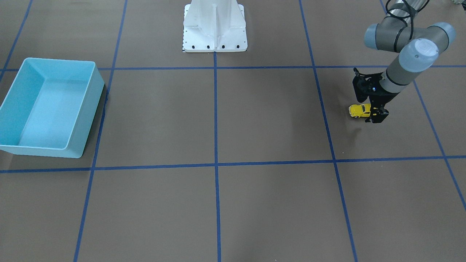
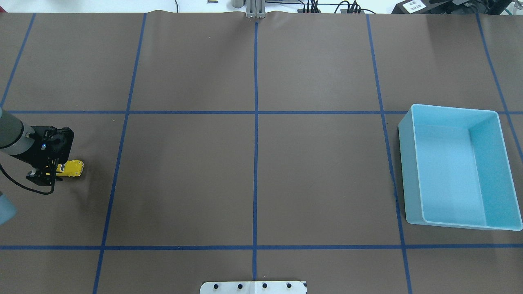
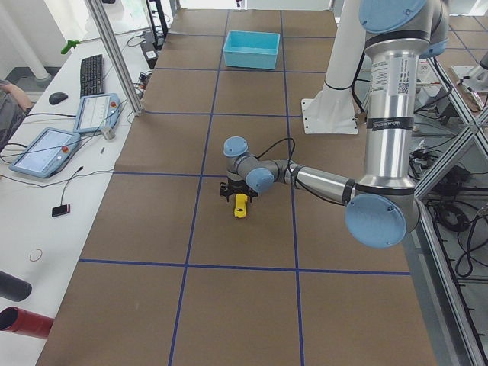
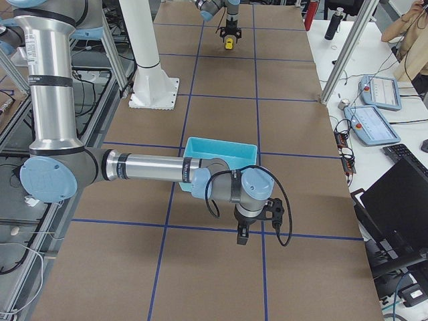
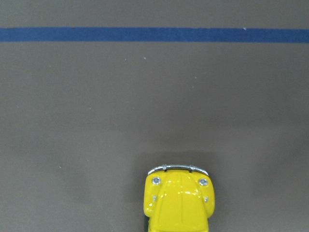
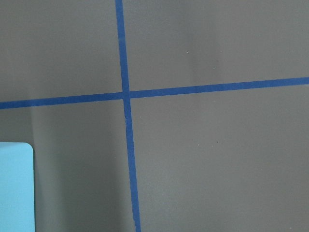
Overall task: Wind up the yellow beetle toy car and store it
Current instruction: 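Press the car down with the left gripper and drag it away from the bin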
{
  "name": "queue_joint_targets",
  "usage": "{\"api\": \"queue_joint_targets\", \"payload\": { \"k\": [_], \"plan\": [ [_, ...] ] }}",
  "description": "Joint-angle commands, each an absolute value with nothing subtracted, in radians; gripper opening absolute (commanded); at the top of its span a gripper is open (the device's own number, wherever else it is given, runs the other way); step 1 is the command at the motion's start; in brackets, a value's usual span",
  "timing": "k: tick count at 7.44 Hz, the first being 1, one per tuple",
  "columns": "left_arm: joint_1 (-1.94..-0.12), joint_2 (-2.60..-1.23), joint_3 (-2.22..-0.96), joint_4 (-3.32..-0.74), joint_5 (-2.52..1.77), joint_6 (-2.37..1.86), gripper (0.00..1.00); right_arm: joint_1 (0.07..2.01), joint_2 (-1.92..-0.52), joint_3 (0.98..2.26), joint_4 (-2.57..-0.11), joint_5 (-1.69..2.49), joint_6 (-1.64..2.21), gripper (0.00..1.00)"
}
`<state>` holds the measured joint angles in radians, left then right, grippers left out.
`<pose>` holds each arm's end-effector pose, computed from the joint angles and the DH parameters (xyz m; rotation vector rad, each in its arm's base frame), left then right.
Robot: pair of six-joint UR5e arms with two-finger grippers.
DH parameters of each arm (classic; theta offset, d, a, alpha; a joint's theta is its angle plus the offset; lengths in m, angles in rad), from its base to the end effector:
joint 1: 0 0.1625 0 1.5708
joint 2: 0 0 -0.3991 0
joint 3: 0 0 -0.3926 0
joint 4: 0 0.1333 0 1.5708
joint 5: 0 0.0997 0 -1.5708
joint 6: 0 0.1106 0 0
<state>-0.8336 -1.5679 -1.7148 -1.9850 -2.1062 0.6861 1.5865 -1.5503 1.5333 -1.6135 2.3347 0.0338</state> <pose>0.2943 -0.4384 0.5347 0.5844 0.5919 1.4978 0.0646 -0.4945 0.6539 -0.0637 -0.7633 0.0699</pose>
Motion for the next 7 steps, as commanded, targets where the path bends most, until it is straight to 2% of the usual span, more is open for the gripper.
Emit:
{"api": "queue_joint_targets", "payload": {
  "k": [1, 3, 4, 5, 6, 7],
  "plan": [
    [-0.833, -1.574, -1.707, -1.985, -2.106, 0.689, 1.00, 1.586, -1.549, 1.520, -1.612, 2.335, 0.034, 1.00],
    [-0.831, -1.583, -1.700, -1.985, -2.108, 0.692, 1.00, 1.586, -1.561, 1.522, -1.612, 2.338, 0.034, 1.00],
    [-0.831, -1.583, -1.692, -1.985, -2.108, 0.693, 0.96, 1.586, -1.552, 1.522, -1.608, 2.336, 0.034, 1.00],
    [-0.831, -1.585, -1.692, -1.993, -2.108, 0.693, 0.84, 1.586, -1.560, 1.517, -1.611, 2.335, 0.032, 1.00],
    [-0.830, -1.582, -1.687, -2.015, -2.108, 0.695, 0.66, 1.586, -1.562, 1.514, -1.609, 2.335, 0.032, 1.00],
    [-0.831, -1.580, -1.689, -2.029, -2.112, 0.695, 0.42, 1.586, -1.560, 1.514, -1.606, 2.338, 0.032, 1.00]
  ]
}}
